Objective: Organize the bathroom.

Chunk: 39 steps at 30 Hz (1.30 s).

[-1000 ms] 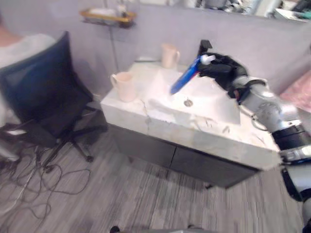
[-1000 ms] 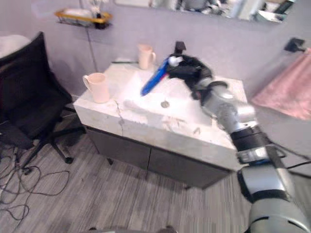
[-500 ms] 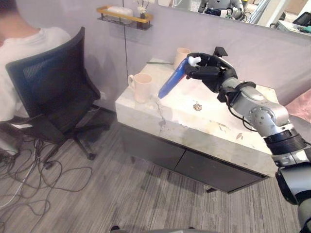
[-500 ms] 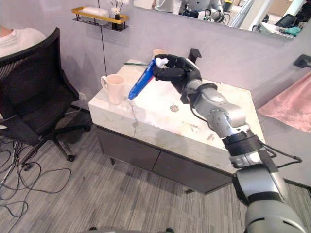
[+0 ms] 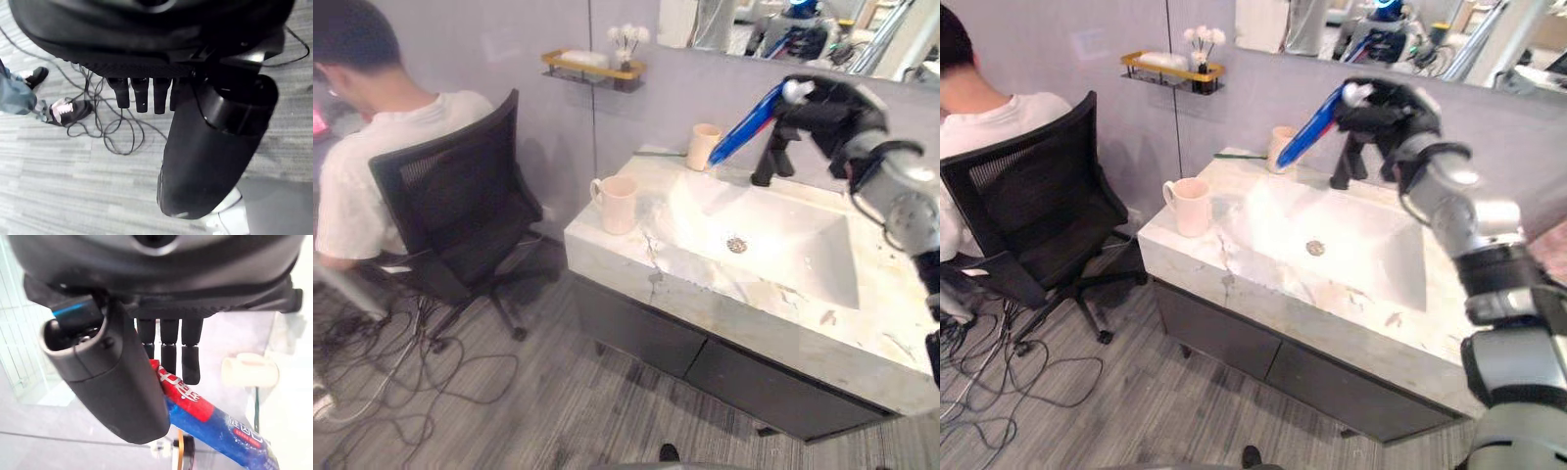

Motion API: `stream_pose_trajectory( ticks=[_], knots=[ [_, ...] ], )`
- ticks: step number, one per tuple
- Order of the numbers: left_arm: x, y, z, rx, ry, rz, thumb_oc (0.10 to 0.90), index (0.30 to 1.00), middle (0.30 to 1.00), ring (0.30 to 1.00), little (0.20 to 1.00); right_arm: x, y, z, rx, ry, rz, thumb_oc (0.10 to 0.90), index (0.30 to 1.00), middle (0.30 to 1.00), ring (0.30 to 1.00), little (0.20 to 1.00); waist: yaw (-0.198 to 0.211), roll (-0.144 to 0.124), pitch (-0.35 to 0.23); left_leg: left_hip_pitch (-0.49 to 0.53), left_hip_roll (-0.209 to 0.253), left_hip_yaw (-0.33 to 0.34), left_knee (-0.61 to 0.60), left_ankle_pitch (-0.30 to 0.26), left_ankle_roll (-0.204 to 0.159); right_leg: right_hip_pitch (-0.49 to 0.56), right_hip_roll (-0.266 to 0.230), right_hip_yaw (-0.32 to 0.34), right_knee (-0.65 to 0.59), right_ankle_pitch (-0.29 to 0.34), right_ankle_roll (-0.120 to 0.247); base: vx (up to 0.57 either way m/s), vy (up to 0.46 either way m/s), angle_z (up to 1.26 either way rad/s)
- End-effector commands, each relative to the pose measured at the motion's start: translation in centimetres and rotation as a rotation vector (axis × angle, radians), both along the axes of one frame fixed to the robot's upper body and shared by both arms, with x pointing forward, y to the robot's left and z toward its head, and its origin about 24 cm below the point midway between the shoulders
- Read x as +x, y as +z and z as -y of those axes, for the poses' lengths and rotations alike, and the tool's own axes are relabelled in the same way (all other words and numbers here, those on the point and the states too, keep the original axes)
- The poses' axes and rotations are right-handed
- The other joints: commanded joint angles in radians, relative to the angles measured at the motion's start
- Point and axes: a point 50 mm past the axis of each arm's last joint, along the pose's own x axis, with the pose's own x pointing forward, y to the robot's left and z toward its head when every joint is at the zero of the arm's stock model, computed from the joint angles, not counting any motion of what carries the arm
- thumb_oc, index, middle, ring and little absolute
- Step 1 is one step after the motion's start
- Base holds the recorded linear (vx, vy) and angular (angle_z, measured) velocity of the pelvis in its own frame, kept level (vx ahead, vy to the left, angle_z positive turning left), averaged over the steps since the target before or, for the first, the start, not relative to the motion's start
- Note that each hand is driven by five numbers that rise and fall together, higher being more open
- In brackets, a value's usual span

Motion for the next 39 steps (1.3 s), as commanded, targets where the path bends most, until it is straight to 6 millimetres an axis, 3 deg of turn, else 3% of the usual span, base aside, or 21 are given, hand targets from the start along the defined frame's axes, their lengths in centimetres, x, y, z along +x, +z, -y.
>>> stream_pose_trajectory(
  ticks=[1,3,11,21,29,35,39],
  knots=[
    [-1.5,1.3,-3.3,0.133,-0.146,-0.12,0.8,0.9,0.9,0.9,0.9,-1.9,8.8,-2.3,0.058,0.122,0.427,0.4,0.3,0.3,0.3,0.3,-0.011,-0.087,-0.069,0.031,-0.058,0.044,0.019,-0.02,0.066,-0.075,-0.082,0.094,0.082,0.023,0.068,0.11,0.008,-0.06],
    [-1.8,1.3,-3.2,0.118,-0.071,-0.127,0.8,0.9,0.9,0.9,0.9,-2.1,9.1,-3.0,0.058,0.134,0.439,0.4,0.3,0.3,0.3,0.3,-0.02,-0.083,-0.069,0.044,-0.056,0.047,0.002,-0.017,0.066,-0.077,-0.079,0.109,0.087,0.019,0.069,0.1,0.032,-0.06],
    [-2.7,1.6,-3.8,0.138,-0.053,-0.138,0.8,0.9,0.9,0.9,0.9,-2.8,10.5,-6.0,-0.012,0.224,0.455,0.4,0.3,0.3,0.3,0.3,-0.034,-0.087,-0.08,0.076,-0.047,0.071,-0.029,-0.013,0.059,-0.096,-0.081,0.127,0.082,0.031,0.081,0.04,0.041,-0.01],
    [-2.1,0.8,-1.6,0.096,-0.065,-0.134,0.8,0.9,0.9,0.9,0.9,-1.4,10.4,-11.2,-0.182,0.273,0.445,0.4,0.3,0.3,0.3,0.3,-0.013,-0.101,-0.089,0.089,-0.036,0.076,-0.044,-0.012,0.047,-0.104,-0.088,0.109,0.076,0.038,0.087,0.01,0.009,-0.02],
    [-2.1,0.7,-1.2,0.093,-0.044,-0.147,0.8,0.9,0.9,0.9,0.9,0.7,9.2,-12.4,-0.297,0.145,0.431,0.4,0.3,0.3,0.3,0.3,0.022,-0.089,-0.095,0.102,-0.028,0.063,-0.06,-0.008,0.037,-0.098,-0.093,0.096,0.067,0.039,0.09,0.0,-0.001,0.07],
    [-2.9,0.7,-1.0,0.098,0.027,-0.167,0.8,0.9,0.9,0.9,0.9,0.7,9.0,-13.1,-0.364,0.075,0.482,0.4,0.3,0.3,0.3,0.3,0.032,-0.073,-0.099,0.107,-0.026,0.057,-0.067,-0.006,0.03,-0.099,-0.099,0.096,0.07,0.037,0.093,0.01,0.001,0.05],
    [-3.7,0.6,-0.6,0.09,0.048,-0.177,0.8,0.9,0.9,0.9,0.9,0.7,7.5,-14.1,-0.411,0.068,0.487,0.4,0.3,0.3,0.3,0.3,0.039,-0.058,-0.098,0.114,-0.027,0.055,-0.071,-0.007,0.026,-0.105,-0.107,0.093,0.08,0.033,0.095,0.03,0.019,0.06]
  ],
)
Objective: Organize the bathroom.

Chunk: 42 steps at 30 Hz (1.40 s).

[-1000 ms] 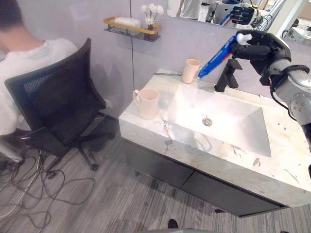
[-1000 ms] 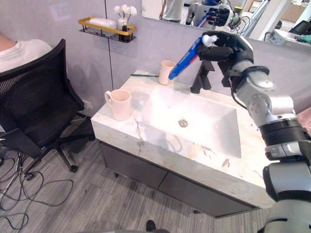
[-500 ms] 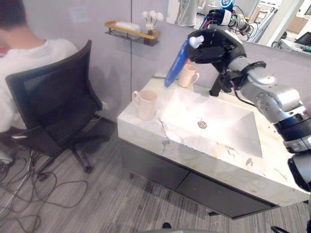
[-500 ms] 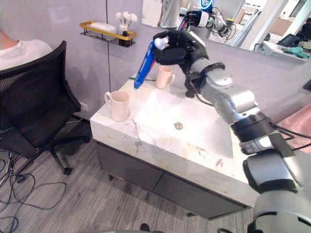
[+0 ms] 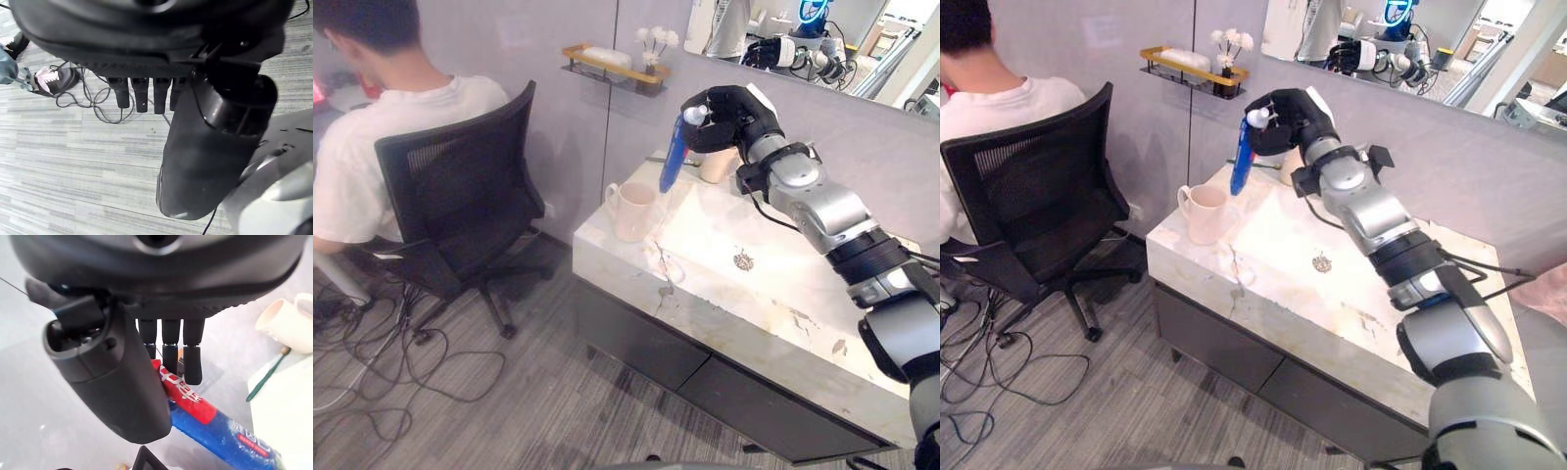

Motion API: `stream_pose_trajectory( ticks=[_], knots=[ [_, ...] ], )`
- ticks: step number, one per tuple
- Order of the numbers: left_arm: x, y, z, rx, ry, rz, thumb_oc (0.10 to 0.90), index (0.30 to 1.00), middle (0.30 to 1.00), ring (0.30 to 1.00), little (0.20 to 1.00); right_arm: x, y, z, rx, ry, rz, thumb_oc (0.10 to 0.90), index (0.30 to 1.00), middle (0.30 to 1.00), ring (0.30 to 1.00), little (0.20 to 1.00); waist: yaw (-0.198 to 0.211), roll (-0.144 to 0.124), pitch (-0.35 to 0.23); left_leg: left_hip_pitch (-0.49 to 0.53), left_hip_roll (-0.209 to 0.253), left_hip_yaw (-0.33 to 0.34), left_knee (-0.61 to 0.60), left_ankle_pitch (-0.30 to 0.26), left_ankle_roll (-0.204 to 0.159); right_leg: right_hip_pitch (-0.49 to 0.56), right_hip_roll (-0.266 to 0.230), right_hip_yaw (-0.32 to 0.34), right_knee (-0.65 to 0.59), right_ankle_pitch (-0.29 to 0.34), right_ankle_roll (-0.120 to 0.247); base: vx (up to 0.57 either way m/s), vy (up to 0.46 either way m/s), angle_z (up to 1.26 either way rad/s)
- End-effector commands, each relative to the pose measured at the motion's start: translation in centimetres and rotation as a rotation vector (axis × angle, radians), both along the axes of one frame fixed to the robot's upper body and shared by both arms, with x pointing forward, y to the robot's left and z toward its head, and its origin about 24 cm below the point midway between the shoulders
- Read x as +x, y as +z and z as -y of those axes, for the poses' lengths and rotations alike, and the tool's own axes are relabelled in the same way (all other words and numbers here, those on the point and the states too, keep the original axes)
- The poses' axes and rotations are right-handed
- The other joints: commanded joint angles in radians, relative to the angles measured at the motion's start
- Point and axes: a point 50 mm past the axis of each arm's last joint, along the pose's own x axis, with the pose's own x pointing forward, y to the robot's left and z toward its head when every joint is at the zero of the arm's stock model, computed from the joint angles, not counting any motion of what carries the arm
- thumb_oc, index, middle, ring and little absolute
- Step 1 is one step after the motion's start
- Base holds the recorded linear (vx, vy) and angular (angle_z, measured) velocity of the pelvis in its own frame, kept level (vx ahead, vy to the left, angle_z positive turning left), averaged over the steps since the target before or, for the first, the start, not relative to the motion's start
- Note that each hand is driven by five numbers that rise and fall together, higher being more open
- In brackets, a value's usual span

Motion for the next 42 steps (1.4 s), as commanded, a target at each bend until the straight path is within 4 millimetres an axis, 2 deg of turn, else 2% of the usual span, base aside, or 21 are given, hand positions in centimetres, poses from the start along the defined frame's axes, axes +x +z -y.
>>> stream_pose_trajectory(
  ticks=[1,5,10,29,42],
  knots=[
    [-3.7,1.0,-2.4,0.101,0.0,-0.157,0.8,0.9,0.9,0.9,0.9,-1.9,9.3,-1.6,0.059,0.017,0.417,0.4,0.3,0.3,0.3,0.3,0.02,-0.005,-0.079,0.054,-0.005,0.064,0.031,-0.043,0.06,-0.143,-0.082,0.098,0.103,0.026,0.102,0.04,0.019,0.03],
    [-3.9,1.0,-2.3,0.094,-0.013,-0.159,0.8,0.9,0.9,0.9,0.9,-1.9,8.0,-2.0,0.051,0.006,0.411,0.4,0.3,0.3,0.3,0.3,0.031,0.003,-0.075,0.061,-0.004,0.055,0.027,-0.044,0.056,-0.135,-0.088,0.088,0.103,0.021,0.104,0.02,0.014,0.07],
    [-3.3,0.9,-2.3,0.075,-0.036,-0.14,0.8,0.9,0.9,0.9,0.9,-1.8,7.4,-2.0,0.046,-0.014,0.416,0.4,0.3,0.3,0.3,0.3,0.042,0.009,-0.073,0.061,-0.003,0.041,0.02,-0.041,0.053,-0.123,-0.097,0.071,0.099,0.017,0.106,0.01,0.016,0.09],
    [-3.7,0.9,-2.3,0.079,-0.006,-0.151,0.8,0.9,0.9,0.9,0.9,-2.5,8.7,-0.9,0.076,-0.034,0.48,0.4,0.3,0.3,0.3,0.3,0.038,0.009,-0.082,0.059,0.002,0.041,0.006,-0.036,0.051,-0.116,-0.099,0.071,0.084,0.016,0.106,0.0,0.002,0.01],
    [-3.8,0.8,-1.8,0.078,0.0,-0.149,0.8,0.9,0.9,0.9,0.9,-2.8,8.6,-1.4,0.094,-0.015,0.496,0.4,0.3,0.3,0.3,0.3,0.038,0.005,-0.086,0.055,0.001,0.046,0.011,-0.038,0.053,-0.107,-0.099,0.076,0.078,0.013,0.103,0.0,0.0,0.0]
  ],
)
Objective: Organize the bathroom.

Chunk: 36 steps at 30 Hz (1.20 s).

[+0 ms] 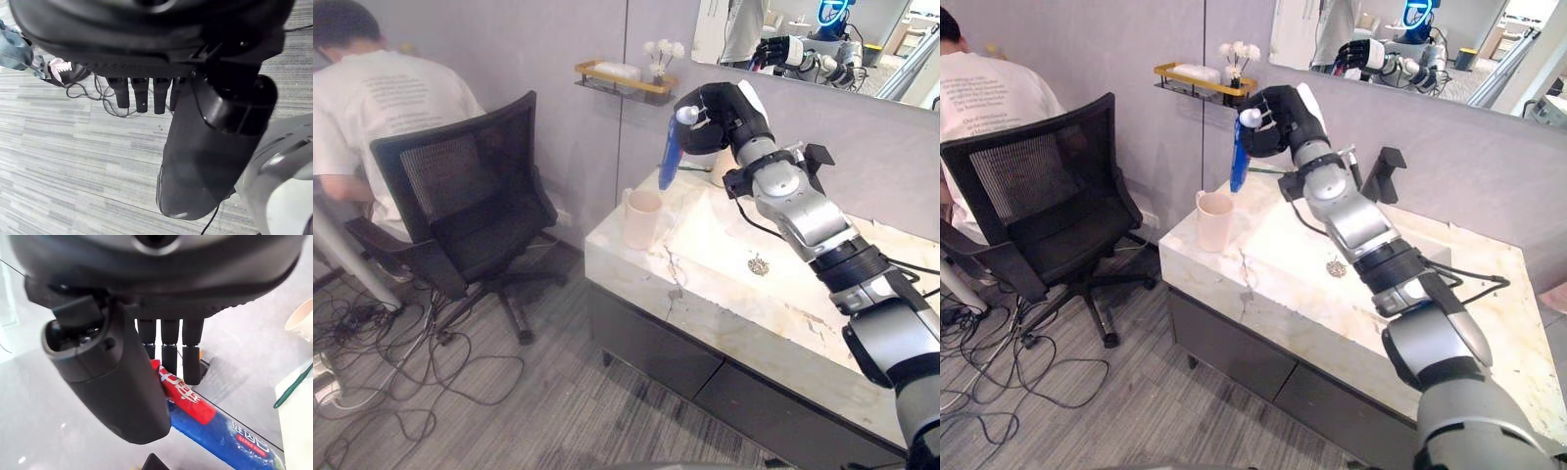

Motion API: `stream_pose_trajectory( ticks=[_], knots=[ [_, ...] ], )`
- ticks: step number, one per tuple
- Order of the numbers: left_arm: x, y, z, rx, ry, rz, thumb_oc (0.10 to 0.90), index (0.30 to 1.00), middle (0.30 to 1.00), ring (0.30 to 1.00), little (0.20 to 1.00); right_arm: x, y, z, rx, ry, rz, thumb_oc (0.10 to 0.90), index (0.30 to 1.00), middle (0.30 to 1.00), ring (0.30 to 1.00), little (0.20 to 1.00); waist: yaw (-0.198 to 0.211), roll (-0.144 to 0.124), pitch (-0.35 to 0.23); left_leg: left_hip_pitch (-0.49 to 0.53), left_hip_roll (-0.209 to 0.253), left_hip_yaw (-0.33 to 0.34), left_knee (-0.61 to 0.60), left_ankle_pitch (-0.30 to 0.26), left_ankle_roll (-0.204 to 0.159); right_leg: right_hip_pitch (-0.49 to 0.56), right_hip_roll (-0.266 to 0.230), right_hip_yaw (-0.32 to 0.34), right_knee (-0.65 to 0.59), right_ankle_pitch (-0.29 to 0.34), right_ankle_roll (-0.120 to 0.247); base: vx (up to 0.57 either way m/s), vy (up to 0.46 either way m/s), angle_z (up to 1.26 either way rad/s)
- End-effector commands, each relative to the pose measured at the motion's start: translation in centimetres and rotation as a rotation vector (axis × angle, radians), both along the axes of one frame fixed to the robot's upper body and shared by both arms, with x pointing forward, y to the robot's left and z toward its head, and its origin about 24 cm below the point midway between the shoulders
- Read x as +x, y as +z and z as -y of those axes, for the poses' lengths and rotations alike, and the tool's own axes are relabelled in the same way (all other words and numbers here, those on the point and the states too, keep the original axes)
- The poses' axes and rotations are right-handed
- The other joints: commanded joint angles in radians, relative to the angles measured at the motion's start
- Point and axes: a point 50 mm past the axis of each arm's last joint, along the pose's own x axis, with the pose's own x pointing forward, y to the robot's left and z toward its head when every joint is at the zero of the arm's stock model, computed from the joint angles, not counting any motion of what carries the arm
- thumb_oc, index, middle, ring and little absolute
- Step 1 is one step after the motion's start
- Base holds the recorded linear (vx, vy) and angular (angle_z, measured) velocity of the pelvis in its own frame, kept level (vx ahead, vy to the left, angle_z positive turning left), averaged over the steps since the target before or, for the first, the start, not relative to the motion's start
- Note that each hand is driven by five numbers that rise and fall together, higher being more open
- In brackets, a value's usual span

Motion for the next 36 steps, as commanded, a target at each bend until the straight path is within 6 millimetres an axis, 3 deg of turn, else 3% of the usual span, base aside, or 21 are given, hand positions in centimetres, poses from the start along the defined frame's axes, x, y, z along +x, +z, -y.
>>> stream_pose_trajectory(
  ticks=[1,27,30,36],
  knots=[
    [-2.1,1.0,-2.8,0.108,-0.039,-0.131,0.8,0.9,0.9,0.9,0.9,-2.3,8.9,0.2,0.143,0.026,0.404,0.4,0.3,0.3,0.3,0.3,0.038,-0.04,-0.07,0.042,0.001,0.083,0.042,-0.058,0.05,-0.136,-0.087,0.111,0.097,0.012,0.1,0.0,0.0,0.0],
    [-1.8,0.7,-1.7,0.089,-0.024,-0.113,0.8,0.9,0.9,0.9,0.9,-1.6,6.7,-2.5,0.197,0.074,0.308,0.4,0.3,0.3,0.3,0.3,0.048,-0.043,-0.05,0.038,-0.003,0.083,0.062,-0.066,0.058,-0.132,-0.091,0.113,0.104,0.008,0.096,0.0,0.005,0.0],
    [-1.6,0.8,-2.2,0.079,-0.031,-0.114,0.8,0.9,0.9,0.9,0.9,-1.3,7.3,-2.0,0.188,0.066,0.301,0.4,0.3,0.3,0.3,0.3,0.053,-0.034,-0.055,0.039,-0.003,0.088,0.062,-0.068,0.059,-0.14,-0.092,0.114,0.11,0.008,0.099,0.0,0.056,0.0],
    [-1.4,0.8,-2.3,0.068,-0.031,-0.11,0.8,0.9,0.9,0.9,0.9,-1.6,6.7,-1.0,0.176,0.072,0.302,0.4,0.3,0.3,0.3,0.3,0.038,-0.029,-0.055,0.037,-0.002,0.107,0.063,-0.072,0.062,-0.156,-0.086,0.13,0.119,0.004,0.101,-0.01,0.007,-0.02]
  ],
)
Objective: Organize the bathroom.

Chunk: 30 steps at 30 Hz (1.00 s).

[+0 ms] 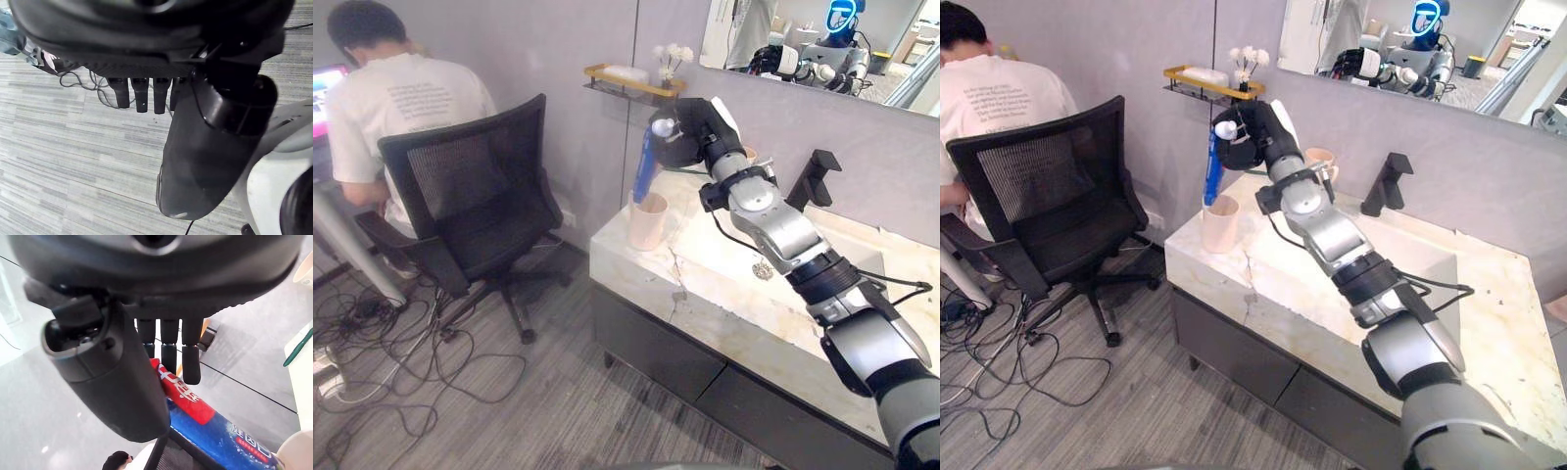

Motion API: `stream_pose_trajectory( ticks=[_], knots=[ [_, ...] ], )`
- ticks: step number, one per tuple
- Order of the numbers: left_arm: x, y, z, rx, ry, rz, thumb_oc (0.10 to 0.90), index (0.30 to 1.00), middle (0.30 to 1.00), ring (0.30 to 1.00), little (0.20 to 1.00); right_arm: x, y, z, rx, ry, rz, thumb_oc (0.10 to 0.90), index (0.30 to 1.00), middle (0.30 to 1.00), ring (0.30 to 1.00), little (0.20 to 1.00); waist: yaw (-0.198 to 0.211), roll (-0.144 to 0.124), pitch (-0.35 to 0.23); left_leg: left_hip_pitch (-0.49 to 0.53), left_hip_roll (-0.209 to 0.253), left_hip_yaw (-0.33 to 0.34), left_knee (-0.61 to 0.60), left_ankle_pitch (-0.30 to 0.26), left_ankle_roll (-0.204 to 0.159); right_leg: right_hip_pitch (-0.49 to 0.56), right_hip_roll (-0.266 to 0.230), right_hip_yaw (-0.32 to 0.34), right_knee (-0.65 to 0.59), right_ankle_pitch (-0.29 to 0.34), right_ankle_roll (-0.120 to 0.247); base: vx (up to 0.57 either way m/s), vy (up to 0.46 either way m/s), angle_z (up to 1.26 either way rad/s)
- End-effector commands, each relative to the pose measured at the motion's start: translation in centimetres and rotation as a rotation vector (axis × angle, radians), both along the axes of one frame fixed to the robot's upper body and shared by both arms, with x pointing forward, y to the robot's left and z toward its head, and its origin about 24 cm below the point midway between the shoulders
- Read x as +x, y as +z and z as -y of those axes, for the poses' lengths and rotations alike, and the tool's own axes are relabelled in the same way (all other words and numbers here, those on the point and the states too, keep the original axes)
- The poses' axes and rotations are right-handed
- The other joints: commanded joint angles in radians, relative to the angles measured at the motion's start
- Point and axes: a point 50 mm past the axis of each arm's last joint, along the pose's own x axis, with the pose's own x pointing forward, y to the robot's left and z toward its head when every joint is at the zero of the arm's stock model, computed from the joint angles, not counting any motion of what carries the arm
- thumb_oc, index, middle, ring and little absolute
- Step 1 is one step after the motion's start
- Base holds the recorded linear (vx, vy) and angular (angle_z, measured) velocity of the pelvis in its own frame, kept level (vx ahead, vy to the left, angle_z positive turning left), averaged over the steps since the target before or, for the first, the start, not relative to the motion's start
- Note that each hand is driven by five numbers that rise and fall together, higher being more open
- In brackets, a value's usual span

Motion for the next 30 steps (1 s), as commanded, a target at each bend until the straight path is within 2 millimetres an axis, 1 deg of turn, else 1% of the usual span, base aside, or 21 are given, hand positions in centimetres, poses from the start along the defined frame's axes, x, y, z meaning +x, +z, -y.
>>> stream_pose_trajectory(
  ticks=[1,8,14,21,30],
  knots=[
    [-1.6,0.9,-2.9,0.101,-0.047,-0.124,0.8,0.9,0.9,0.9,0.9,-1.4,8.7,1.8,0.117,-0.028,0.345,0.4,0.3,0.3,0.3,0.3,0.016,-0.024,-0.048,0.038,-0.002,0.096,0.064,-0.075,0.065,-0.153,-0.084,0.127,0.119,0.004,0.1,-0.02,0.013,-0.09],
    [-1.5,0.9,-2.6,0.097,-0.034,-0.129,0.8,0.9,0.9,0.9,0.9,-1.9,8.8,2.2,0.115,-0.017,0.368,0.4,0.3,0.3,0.3,0.3,-0.004,-0.025,-0.049,0.042,-0.004,0.119,0.07,-0.082,0.067,-0.158,-0.08,0.146,0.121,0.003,0.099,-0.01,0.003,-0.06],
    [-1.3,0.9,-2.6,0.098,-0.042,-0.136,0.8,0.9,0.9,0.9,0.9,-2.1,9.2,2.5,0.13,-0.017,0.38,0.4,0.3,0.3,0.3,0.3,-0.01,-0.025,-0.051,0.044,-0.004,0.126,0.07,-0.082,0.066,-0.158,-0.076,0.15,0.12,0.004,0.097,0.0,-0.001,-0.01],
    [-1.1,0.9,-2.4,0.098,-0.047,-0.131,0.8,0.9,0.9,0.9,0.9,-2.0,8.7,2.0,0.129,-0.01,0.373,0.4,0.3,0.3,0.3,0.3,-0.008,-0.024,-0.051,0.043,-0.006,0.127,0.072,-0.083,0.068,-0.158,-0.076,0.147,0.12,0.005,0.095,0.0,0.0,0.0],
    [-1.0,0.9,-2.4,0.101,-0.042,-0.129,0.8,0.9,0.9,0.9,0.9,-2.1,8.8,1.5,0.129,0.002,0.377,0.4,0.3,0.3,0.3,0.3,-0.001,-0.027,-0.051,0.04,-0.005,0.12,0.068,-0.081,0.069,-0.153,-0.076,0.14,0.115,0.003,0.093,0.0,0.0,0.0]
  ],
)
